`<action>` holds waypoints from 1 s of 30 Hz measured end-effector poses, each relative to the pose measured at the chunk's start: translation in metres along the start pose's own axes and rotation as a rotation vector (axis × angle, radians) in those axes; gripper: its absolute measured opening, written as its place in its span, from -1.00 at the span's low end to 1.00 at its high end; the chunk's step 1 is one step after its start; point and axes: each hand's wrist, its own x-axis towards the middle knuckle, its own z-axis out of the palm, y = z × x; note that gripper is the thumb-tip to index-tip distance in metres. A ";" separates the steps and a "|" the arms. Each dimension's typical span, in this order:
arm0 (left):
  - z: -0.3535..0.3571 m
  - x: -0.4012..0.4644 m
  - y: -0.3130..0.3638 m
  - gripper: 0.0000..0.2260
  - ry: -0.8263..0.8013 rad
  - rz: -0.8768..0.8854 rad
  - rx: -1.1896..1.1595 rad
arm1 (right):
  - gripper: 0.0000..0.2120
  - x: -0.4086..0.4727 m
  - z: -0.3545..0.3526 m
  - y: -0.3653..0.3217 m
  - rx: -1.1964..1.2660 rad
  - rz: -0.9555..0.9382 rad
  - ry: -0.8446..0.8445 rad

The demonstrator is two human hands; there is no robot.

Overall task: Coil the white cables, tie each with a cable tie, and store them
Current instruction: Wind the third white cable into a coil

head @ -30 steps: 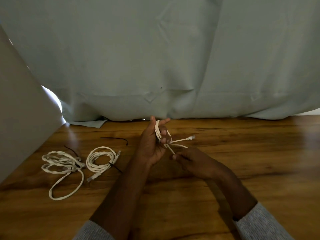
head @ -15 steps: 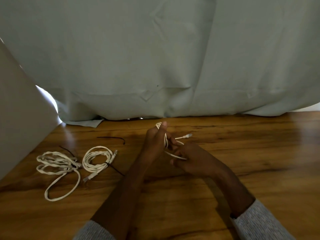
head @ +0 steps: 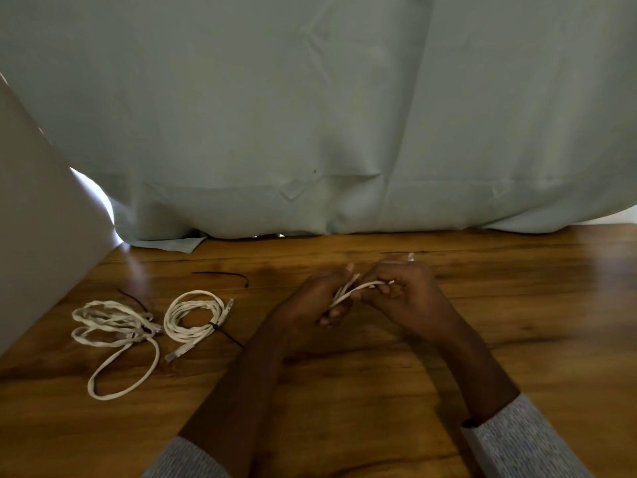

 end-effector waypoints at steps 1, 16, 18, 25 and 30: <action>0.000 0.000 0.000 -0.47 -0.062 -0.048 -0.045 | -0.96 0.000 0.001 0.004 -0.005 0.008 0.011; -0.015 -0.010 -0.003 -0.63 -0.326 0.037 -0.426 | -0.78 -0.003 0.033 0.003 0.172 0.151 -0.035; -0.009 -0.008 -0.004 -0.61 -0.207 0.025 -0.433 | -0.69 -0.001 0.040 0.007 0.079 0.128 0.045; 0.008 0.003 0.001 -0.65 0.144 0.019 -0.466 | -0.68 0.004 0.058 0.004 -0.037 0.247 0.384; 0.011 0.007 -0.005 -0.58 0.129 0.073 -0.485 | -0.63 0.007 0.071 -0.008 0.274 0.357 0.538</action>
